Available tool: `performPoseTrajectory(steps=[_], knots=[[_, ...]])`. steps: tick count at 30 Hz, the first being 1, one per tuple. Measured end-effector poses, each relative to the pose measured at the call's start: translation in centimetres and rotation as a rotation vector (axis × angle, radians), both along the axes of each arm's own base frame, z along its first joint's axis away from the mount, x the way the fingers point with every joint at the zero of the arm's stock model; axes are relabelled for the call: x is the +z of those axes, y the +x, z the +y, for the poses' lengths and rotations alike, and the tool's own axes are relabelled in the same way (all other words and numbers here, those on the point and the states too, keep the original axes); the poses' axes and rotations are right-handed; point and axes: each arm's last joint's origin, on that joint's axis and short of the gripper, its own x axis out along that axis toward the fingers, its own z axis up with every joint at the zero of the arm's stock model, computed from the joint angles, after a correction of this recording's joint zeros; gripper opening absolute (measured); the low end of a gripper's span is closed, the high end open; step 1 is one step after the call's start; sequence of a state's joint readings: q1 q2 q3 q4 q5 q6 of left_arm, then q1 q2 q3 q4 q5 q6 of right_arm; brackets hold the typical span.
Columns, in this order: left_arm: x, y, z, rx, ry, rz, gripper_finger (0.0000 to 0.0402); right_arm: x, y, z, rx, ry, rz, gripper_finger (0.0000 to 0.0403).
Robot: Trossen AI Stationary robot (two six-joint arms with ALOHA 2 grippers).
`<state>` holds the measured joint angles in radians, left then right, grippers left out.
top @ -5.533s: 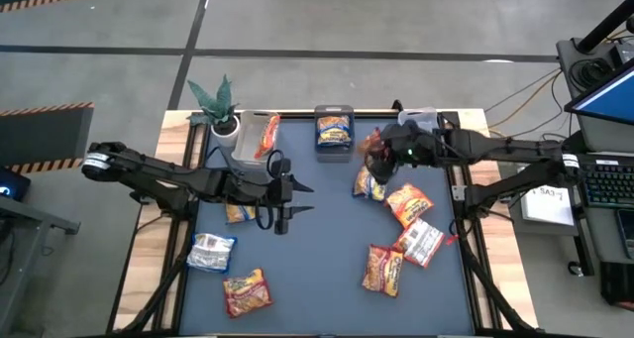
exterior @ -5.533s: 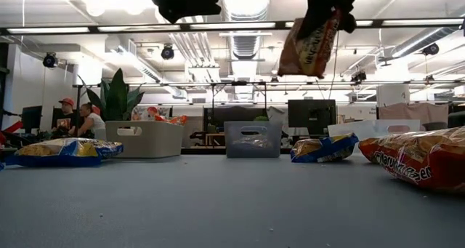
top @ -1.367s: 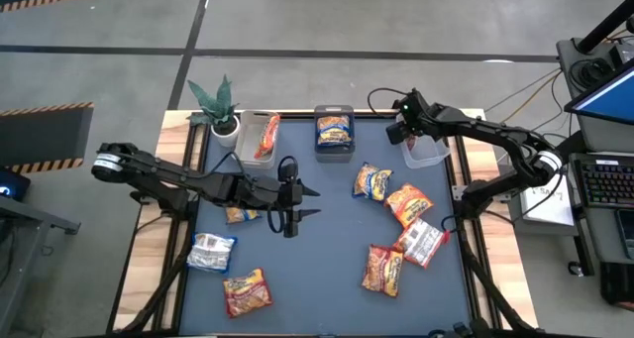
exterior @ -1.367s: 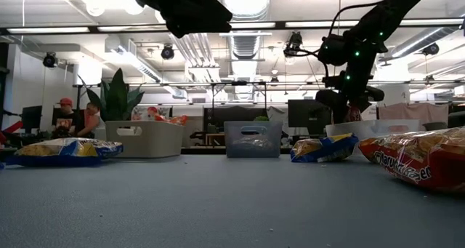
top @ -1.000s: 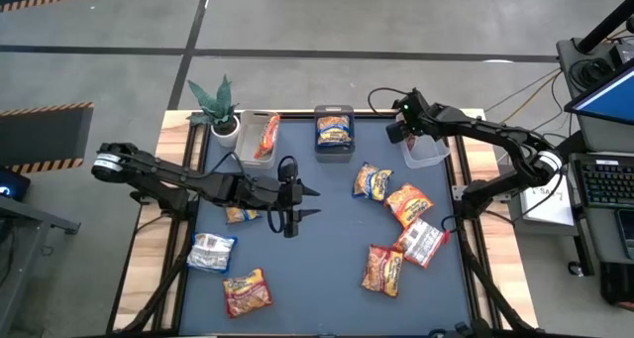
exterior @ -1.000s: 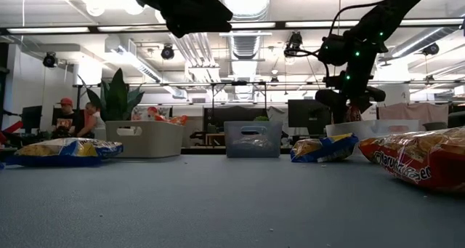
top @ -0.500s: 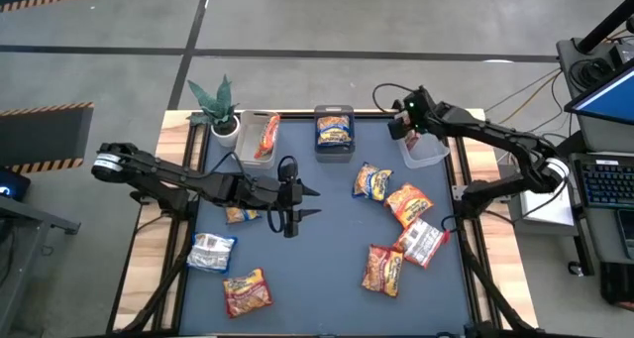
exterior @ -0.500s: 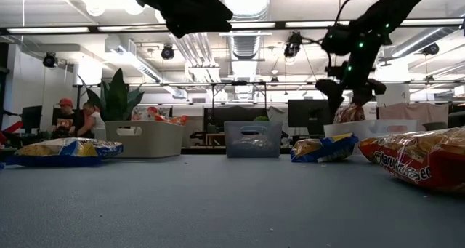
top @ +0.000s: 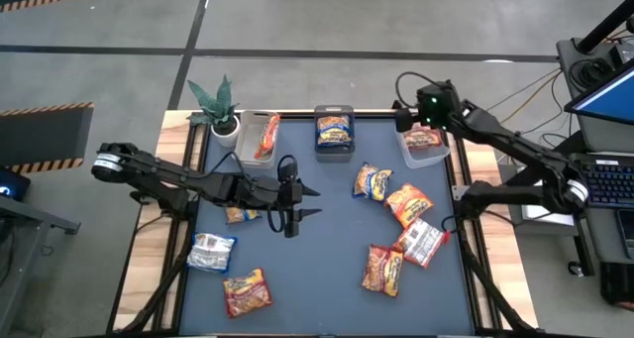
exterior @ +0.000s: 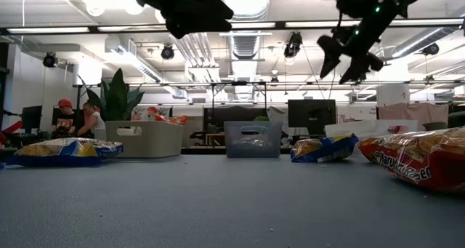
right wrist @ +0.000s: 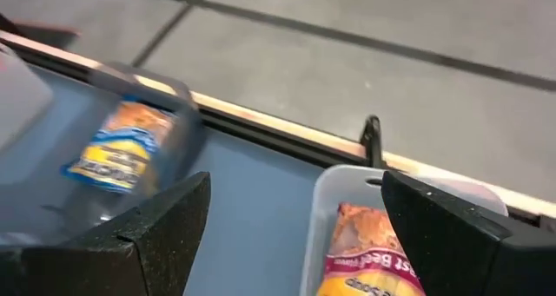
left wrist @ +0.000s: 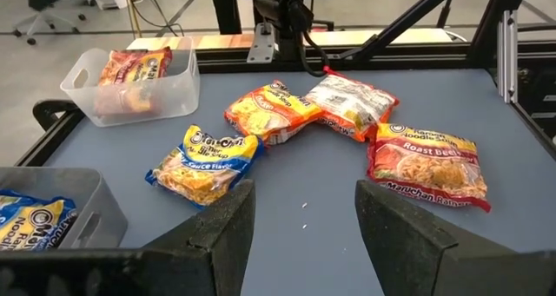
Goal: Sort Maruchan noodles
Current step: Put the blue noodle pack into the black bin
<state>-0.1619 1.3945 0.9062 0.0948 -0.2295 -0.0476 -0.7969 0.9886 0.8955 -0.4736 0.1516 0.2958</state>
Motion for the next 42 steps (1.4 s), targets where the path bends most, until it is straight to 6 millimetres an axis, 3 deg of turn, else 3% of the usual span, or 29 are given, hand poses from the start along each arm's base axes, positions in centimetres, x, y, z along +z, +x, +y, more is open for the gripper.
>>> performPoseTrajectory(steps=[10,21,42], knots=[[0.3,0.2,-0.1,0.009,-0.032,-0.043,0.0182,2.8,-0.2,4.4,0.157,-0.099,-0.117,0.0327],[-1.6,1.9,-0.4,0.020,-0.069,-0.043,0.0182,2.5,1.1,8.6,0.387,-0.152,-0.224,0.0327],[-1.4,1.8,-0.4,0.038,-0.120,-0.052,0.0182,2.1,2.1,9.5,0.478,-0.220,-0.245,0.0327]])
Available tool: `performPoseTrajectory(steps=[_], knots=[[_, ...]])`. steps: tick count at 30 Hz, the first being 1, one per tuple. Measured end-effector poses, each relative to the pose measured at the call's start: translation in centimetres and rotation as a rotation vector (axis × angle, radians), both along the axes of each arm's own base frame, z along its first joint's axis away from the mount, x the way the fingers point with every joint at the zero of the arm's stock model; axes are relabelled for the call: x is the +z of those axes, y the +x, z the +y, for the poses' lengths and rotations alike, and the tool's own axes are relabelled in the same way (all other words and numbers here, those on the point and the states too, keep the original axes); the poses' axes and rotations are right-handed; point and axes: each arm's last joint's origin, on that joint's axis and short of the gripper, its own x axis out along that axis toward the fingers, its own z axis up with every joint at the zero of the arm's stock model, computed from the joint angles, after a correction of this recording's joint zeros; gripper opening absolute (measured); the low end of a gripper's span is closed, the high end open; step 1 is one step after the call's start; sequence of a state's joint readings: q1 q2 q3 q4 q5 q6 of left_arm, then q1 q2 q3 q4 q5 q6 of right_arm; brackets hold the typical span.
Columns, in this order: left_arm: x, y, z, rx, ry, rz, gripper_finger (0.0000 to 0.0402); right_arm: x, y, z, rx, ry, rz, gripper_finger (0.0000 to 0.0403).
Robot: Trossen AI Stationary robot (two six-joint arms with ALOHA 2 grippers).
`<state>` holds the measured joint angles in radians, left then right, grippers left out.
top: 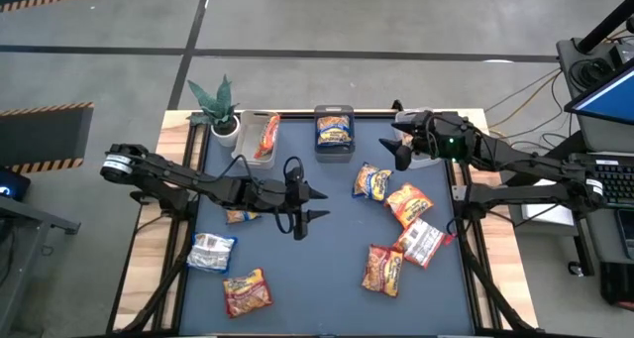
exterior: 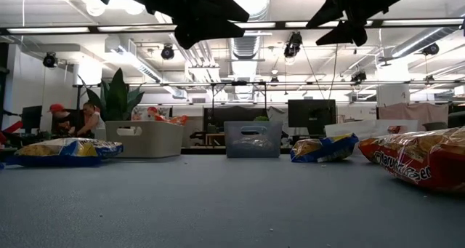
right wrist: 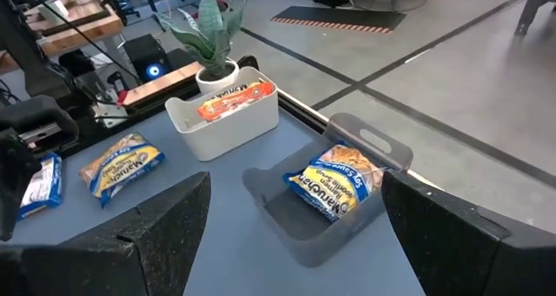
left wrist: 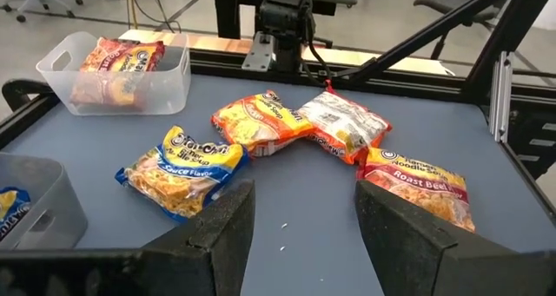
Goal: Sort Maruchan noodles
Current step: Put the blue noodle pack into the black bin
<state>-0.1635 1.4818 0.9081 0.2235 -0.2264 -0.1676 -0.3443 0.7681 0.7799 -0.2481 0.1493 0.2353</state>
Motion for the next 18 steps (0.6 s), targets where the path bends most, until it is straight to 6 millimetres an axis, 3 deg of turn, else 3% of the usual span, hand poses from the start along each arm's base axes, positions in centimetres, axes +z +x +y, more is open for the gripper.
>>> performPoseTrajectory(steps=[18], knots=[[-0.8,-0.3,0.0,0.014,-0.024,0.090,0.0182,-1.1,0.2,0.6,0.021,0.064,0.004,0.0327]])
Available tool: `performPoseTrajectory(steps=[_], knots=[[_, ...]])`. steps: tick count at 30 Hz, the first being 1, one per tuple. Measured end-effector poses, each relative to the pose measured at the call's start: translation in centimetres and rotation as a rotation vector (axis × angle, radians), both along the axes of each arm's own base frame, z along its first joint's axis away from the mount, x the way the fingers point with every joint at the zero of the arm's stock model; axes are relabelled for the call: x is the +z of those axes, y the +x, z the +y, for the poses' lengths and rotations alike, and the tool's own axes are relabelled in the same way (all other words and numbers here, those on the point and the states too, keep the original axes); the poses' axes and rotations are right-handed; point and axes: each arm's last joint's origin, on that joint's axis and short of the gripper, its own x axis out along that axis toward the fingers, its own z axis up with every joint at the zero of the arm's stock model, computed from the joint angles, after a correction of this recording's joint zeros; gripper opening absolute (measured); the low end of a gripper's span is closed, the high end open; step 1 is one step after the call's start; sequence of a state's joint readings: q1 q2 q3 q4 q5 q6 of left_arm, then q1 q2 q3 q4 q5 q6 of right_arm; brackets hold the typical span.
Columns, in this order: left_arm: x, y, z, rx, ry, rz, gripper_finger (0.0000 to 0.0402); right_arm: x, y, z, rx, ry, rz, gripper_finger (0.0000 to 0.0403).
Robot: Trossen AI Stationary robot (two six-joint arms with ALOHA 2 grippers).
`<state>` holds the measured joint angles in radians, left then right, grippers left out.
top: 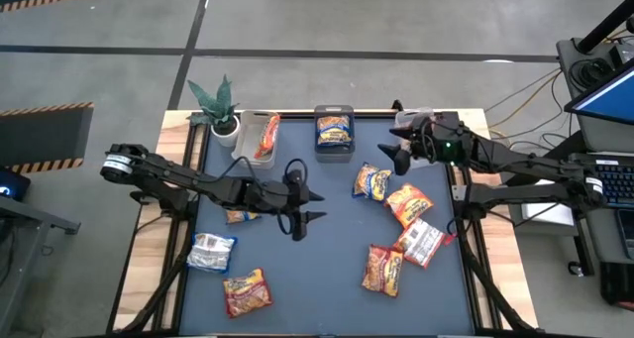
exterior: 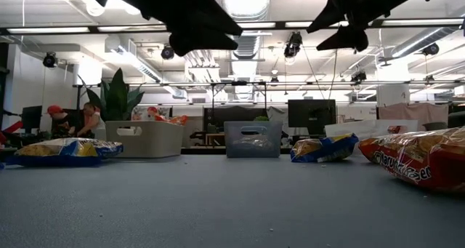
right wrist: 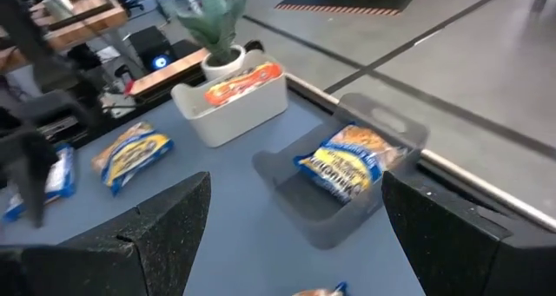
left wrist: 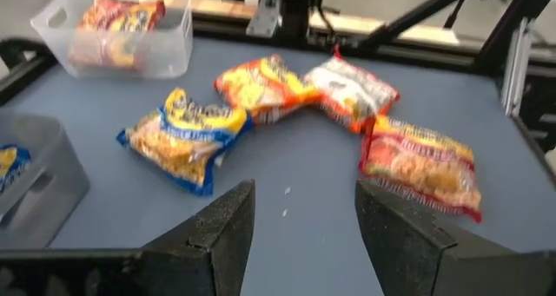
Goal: Sort Maruchan noodles
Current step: Put the blue noodle pack into the black bin
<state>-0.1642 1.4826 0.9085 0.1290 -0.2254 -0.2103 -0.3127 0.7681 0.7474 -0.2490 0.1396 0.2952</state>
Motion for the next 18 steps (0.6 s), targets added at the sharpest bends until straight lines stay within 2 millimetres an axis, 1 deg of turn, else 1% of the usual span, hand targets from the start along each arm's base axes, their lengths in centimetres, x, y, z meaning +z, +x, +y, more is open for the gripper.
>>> performPoseTrajectory(steps=[6,11,18], knots=[[-0.8,-0.5,0.0,0.004,-0.006,0.096,0.0182,-0.1,0.4,1.2,0.085,0.047,-0.017,0.0327],[-1.5,-1.1,0.0,0.015,-0.017,0.191,0.0182,-0.2,0.9,2.6,0.157,0.069,-0.014,0.0327],[-2.4,-1.9,0.1,0.042,-0.034,0.310,0.0182,-1.5,2.5,3.9,0.207,0.133,0.044,0.0327]])
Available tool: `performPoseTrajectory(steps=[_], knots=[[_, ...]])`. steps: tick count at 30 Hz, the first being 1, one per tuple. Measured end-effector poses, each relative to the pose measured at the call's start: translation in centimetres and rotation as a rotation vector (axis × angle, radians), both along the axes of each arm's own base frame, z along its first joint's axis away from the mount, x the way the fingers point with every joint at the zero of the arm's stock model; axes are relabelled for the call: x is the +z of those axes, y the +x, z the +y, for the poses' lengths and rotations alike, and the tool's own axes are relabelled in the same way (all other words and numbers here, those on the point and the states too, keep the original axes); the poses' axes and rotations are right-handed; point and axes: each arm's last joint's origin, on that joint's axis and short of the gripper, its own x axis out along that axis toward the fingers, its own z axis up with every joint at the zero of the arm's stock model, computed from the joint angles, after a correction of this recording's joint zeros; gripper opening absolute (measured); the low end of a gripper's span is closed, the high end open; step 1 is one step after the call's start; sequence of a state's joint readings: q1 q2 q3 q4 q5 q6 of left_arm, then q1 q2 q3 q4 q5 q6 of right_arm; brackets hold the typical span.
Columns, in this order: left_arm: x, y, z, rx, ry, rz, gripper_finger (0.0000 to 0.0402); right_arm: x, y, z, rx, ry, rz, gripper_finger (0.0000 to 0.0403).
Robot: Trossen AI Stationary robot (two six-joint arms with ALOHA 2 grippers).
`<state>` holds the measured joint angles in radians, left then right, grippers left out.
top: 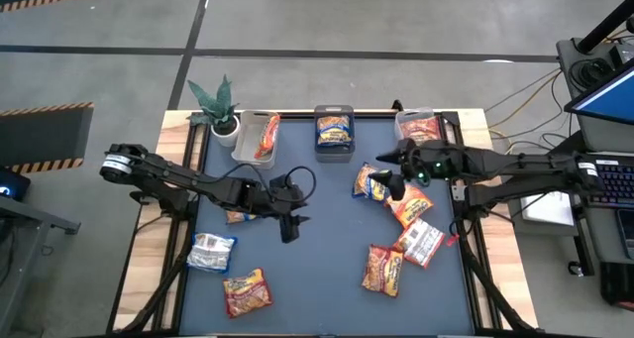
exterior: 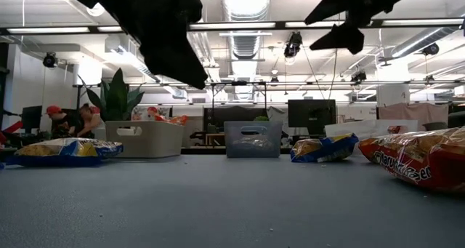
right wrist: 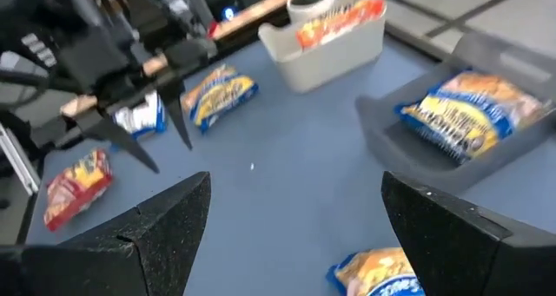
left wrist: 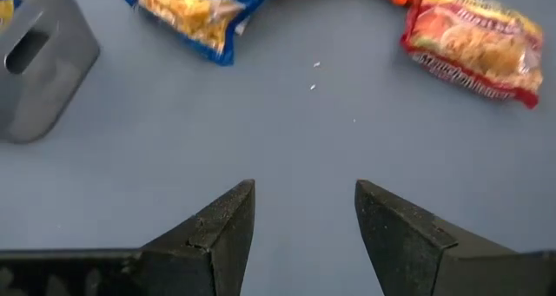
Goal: Sort Maruchan noodles
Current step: Put the blue noodle pack into the black bin
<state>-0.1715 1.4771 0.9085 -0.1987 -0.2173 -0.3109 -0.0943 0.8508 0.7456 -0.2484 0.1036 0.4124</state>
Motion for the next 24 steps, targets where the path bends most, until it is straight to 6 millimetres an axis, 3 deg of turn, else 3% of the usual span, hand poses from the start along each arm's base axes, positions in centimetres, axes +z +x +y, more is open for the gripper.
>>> performPoseTrajectory(steps=[14,24], knots=[[0.1,0.0,0.0,0.009,-0.011,-0.009,0.0182,-4.1,2.9,-0.1,-0.024,0.073,0.225,0.0327],[0.2,0.2,0.0,0.008,-0.004,-0.028,0.0182,-6.2,3.6,-0.1,-0.042,0.103,0.355,0.0327]])
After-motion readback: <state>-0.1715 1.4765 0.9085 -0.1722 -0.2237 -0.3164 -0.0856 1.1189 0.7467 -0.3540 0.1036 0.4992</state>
